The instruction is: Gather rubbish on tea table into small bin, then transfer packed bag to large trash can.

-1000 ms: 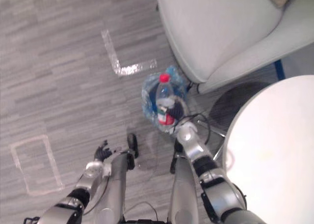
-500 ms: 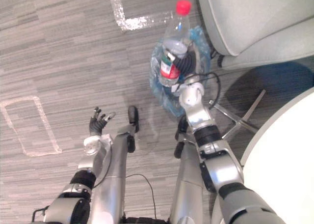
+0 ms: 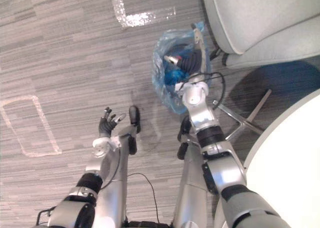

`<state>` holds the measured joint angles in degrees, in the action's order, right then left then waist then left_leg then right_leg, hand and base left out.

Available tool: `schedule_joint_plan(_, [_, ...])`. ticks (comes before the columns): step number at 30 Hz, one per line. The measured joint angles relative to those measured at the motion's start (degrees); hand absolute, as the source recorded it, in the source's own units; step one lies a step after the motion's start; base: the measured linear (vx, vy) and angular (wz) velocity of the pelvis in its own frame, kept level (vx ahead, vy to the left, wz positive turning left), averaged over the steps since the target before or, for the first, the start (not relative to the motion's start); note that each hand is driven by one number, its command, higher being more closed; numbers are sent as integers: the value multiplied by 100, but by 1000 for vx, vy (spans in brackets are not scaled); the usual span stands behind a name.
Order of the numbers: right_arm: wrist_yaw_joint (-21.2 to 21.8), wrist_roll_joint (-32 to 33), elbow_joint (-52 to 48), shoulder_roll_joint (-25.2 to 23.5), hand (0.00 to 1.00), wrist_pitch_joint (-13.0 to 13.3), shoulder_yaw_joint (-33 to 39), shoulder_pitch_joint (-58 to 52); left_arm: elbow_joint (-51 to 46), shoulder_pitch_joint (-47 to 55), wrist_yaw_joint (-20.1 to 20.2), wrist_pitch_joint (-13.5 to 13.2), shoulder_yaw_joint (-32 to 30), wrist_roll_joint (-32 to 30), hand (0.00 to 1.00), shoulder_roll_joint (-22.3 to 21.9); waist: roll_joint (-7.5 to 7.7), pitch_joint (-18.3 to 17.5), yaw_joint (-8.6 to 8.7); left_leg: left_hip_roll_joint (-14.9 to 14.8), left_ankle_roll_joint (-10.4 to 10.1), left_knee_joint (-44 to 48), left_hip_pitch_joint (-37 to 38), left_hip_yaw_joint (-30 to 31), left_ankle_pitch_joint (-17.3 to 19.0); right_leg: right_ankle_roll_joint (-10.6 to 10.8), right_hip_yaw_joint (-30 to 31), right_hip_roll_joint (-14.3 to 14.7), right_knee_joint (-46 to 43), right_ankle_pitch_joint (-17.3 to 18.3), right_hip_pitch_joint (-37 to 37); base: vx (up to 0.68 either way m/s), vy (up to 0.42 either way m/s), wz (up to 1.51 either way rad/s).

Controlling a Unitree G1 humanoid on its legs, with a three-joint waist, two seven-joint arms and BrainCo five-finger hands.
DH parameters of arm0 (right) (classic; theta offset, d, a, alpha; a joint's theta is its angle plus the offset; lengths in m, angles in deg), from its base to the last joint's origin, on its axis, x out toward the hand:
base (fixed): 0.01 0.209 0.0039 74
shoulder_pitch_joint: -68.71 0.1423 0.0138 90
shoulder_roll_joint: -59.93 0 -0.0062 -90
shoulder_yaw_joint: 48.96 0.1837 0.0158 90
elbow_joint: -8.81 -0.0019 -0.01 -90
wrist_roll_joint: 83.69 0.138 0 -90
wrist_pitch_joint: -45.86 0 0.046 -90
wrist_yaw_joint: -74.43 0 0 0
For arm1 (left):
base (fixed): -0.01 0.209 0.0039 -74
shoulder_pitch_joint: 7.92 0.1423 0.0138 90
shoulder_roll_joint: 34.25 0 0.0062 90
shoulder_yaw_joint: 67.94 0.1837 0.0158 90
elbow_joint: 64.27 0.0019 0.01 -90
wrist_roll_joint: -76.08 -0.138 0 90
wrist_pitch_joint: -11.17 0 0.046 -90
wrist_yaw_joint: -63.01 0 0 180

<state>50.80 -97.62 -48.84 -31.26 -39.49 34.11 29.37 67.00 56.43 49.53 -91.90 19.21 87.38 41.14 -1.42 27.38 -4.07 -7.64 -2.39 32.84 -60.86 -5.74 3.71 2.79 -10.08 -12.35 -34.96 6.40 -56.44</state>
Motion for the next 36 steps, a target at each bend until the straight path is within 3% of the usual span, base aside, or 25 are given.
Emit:
schedule_joint_plan(15, [288,-1533,881,27,0,-95,-553,-269,115,-43,-1,-22,2,-107,0,35,33,-48,41,-80,47,44,-126,-134,-38,-10,53,-7,-140,7,-197,0,-1,0])
schedule_joint_plan(25, [399,-1992,2101,97,0,-456,-649,111,285,-419,-5,-41,-12,11,0,133,36,-52,42,-19,89,31,-716,-40,-212,-22,-13,-68,-285,14,-775,3,-9,8])
schedule_joint_plan(26, [406,-1993,2167,88,100,-500,-623,110,292,-454,-5,-42,-10,11,0,133,36,-52,41,-3,78,15,-766,-11,-226,-31,-32,-76,-295,20,-820,-7,-6,11])
schedule_joint_plan(36, [395,-2036,2492,-83,100,-574,-553,73,270,-477,-18,-71,14,126,0,103,36,-52,24,28,62,11,-965,2,-254,-50,-35,-118,-428,82,-1066,-4,-4,3])
